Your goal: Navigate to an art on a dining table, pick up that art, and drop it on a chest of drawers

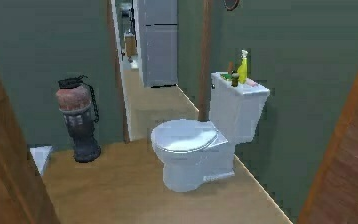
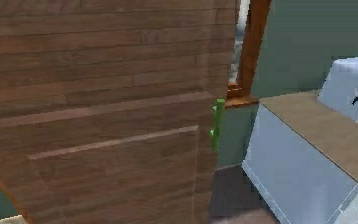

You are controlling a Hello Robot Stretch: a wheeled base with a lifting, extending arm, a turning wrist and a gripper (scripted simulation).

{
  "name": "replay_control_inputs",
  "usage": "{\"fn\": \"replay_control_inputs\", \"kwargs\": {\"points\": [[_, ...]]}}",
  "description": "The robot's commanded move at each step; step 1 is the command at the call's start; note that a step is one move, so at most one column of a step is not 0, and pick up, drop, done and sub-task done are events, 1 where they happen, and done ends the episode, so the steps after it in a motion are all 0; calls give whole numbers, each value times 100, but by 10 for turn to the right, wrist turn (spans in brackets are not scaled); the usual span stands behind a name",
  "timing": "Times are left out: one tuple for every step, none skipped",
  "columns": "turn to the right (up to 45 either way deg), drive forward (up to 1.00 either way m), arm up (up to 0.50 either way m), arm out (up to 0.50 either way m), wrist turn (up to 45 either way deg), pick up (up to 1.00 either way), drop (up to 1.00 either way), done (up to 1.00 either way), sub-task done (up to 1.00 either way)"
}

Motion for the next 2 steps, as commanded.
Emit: {"fn": "replay_control_inputs", "kwargs": {"points": [[0, 45, 0, 0, 0, 0, 0, 0, 0], [-90, 0, 0, 0, 0, 0, 0, 0, 0]]}}
